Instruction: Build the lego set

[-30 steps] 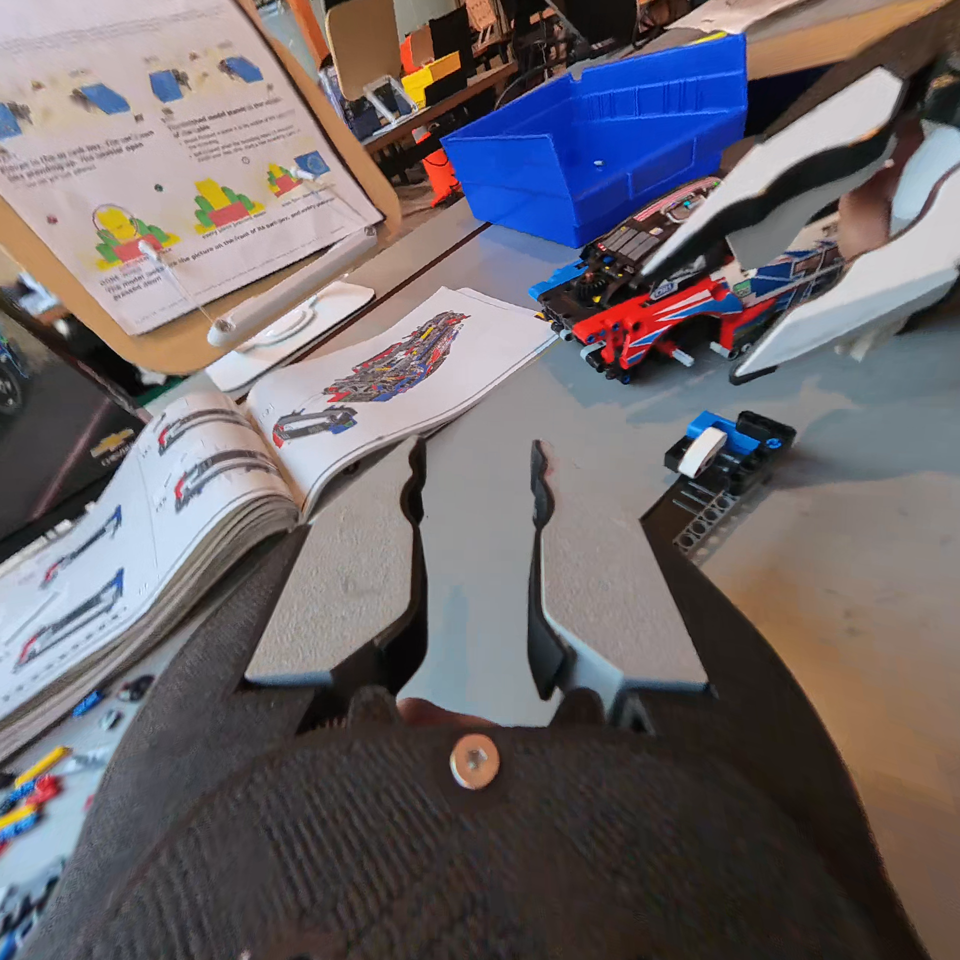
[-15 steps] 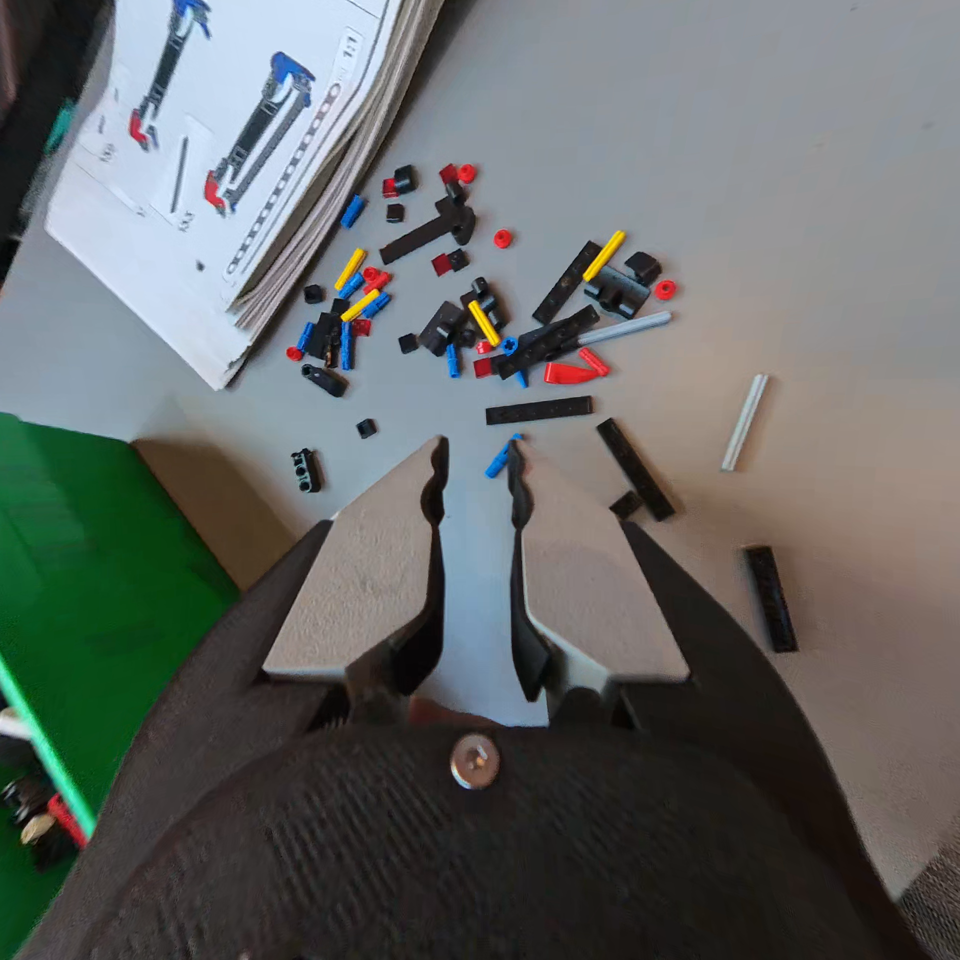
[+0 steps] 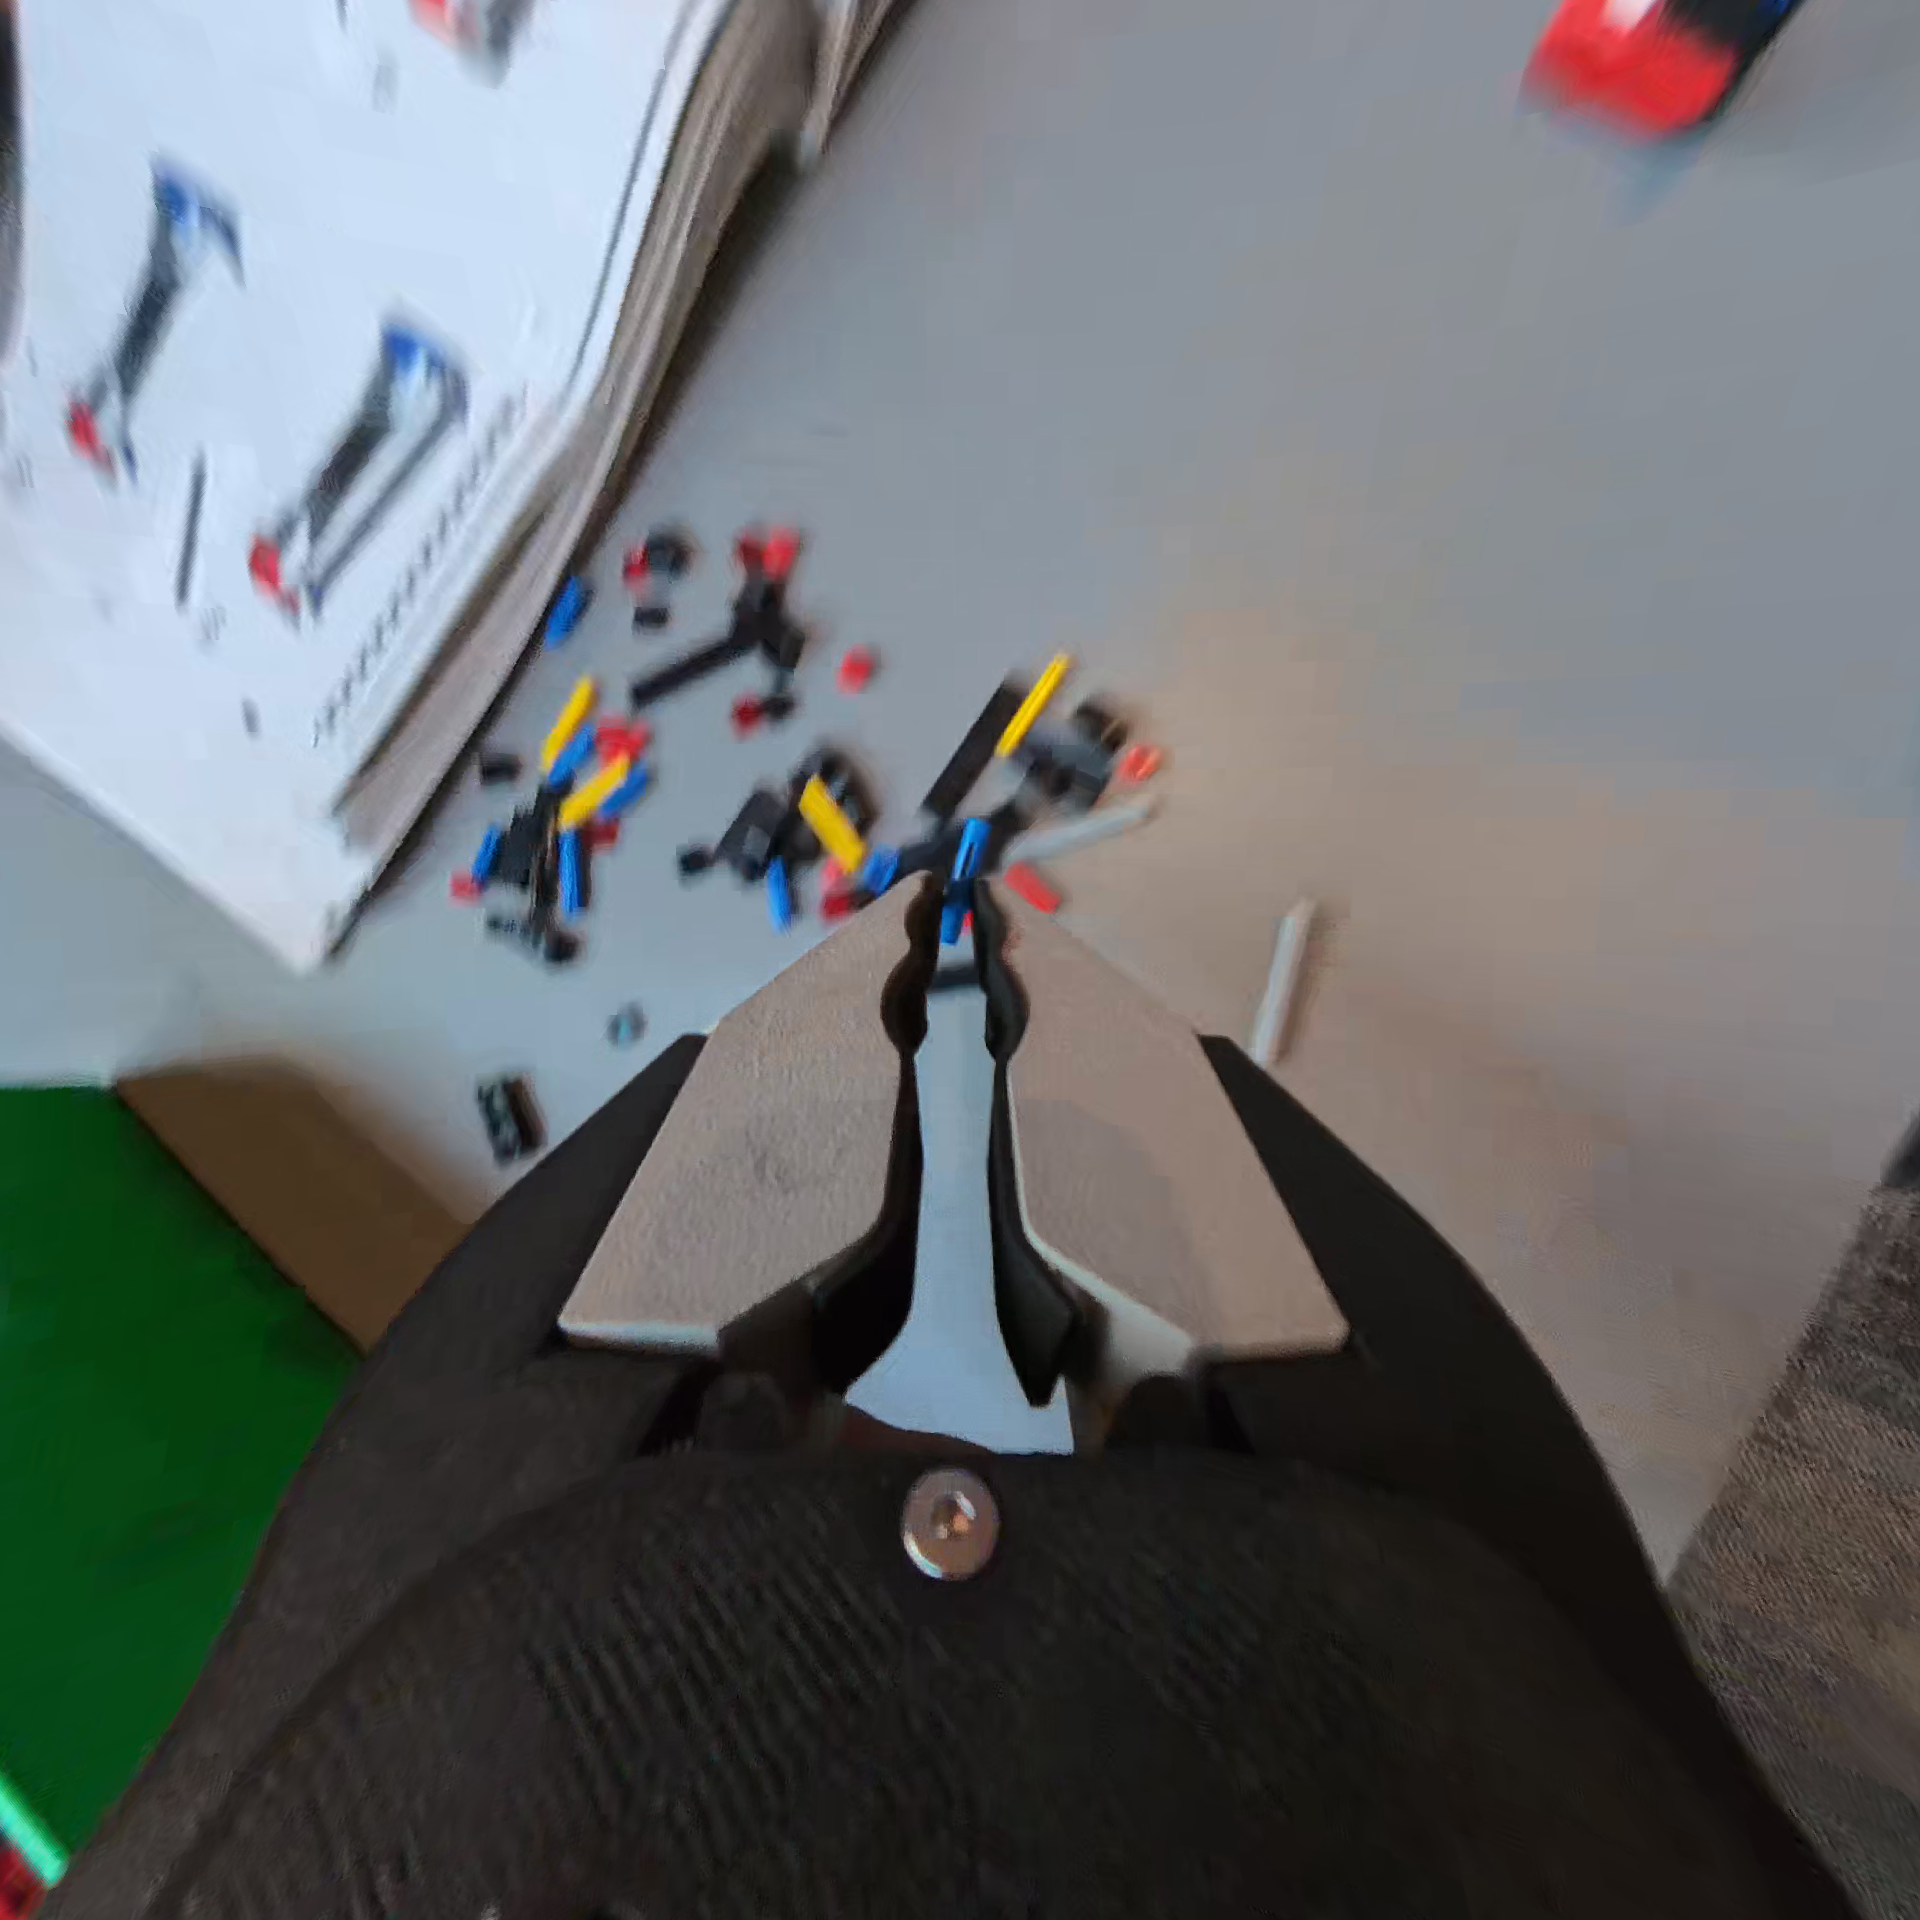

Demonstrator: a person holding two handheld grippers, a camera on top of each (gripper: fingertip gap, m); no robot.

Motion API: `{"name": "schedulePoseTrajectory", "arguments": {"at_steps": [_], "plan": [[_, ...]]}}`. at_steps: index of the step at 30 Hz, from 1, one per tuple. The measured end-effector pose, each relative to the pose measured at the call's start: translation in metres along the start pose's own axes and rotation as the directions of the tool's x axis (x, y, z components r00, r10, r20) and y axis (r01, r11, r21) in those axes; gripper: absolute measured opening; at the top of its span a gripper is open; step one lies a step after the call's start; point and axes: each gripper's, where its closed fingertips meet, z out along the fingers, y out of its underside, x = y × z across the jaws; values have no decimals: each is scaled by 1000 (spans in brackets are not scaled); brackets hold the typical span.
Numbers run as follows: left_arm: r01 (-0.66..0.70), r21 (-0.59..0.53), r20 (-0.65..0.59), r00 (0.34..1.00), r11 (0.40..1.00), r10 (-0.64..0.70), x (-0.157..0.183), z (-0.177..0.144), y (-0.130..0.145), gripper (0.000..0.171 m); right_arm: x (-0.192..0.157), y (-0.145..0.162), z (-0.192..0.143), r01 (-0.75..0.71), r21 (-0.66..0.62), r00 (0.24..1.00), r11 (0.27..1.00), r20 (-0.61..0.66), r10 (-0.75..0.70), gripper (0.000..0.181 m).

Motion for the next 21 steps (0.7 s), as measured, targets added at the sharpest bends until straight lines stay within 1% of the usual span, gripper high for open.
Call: {"name": "schedulePoseTrajectory", "arguments": {"at_steps": [1,2,3,4,5,7,9,10,11,12,13,14,15,16,17,19,21], "plan": [[-34,41,-17,999,999,35,15,0,-24,3,-1,0,0,2,1,1000,1000,7,-2,43],[-71,46,-7,997,996,72,28,4,-43,3,-3,-1,1,4,1,1000,1000,15,-5,43],[-96,29,34,995,995,95,36,13,-58,3,-5,-1,2,8,-1,1000,1000,21,-8,42],[-100,28,58,993,995,98,45,25,-74,2,-6,0,2,14,-3,1000,1000,23,-14,42],[-90,34,35,995,995,89,59,40,-88,3,-8,0,2,20,-4,999,1000,26,-20,42],[-49,27,19,999,998,49,77,73,-104,3,-11,-1,2,28,-5,999,1000,32,-28,41],[-50,-47,27,998,998,51,85,101,-101,3,-14,-1,1,33,-3,999,999,42,-33,39],[-49,-79,44,998,996,53,84,111,-97,3,-15,-1,1,35,-2,998,999,47,-35,37],[-40,-95,40,998,995,44,86,117,-94,7,-16,-1,0,34,-2,998,999,49,-34,35],[-28,-67,10,1000,997,29,92,118,-97,6,-16,-1,0,30,-3,998,1000,49,-30,33],[-14,-58,-13,1000,998,14,95,118,-98,14,-15,-1,0,25,-4,999,1000,46,-25,32],[12,-72,6,1000,997,-11,90,116,-96,22,-13,-1,0,16,-5,999,1000,40,-16,32],[35,-81,23,999,996,-33,86,113,-95,27,-12,-1,0,6,-4,999,1000,38,-6,32],[49,-70,14,999,996,-48,86,107,-95,31,-11,-1,-1,-3,-1,999,1000,39,3,32],[63,-59,23,998,996,-61,83,100,-95,29,-10,-1,-1,-11,2,999,1000,38,11,32],[94,-68,128,988,993,-85,59,76,-86,27,-9,-2,-3,-27,8,999,1000,34,26,32],[143,-78,242,963,987,-121,28,48,-68,21,-8,-3,-4,-35,12,999,999,35,34,31]]}}
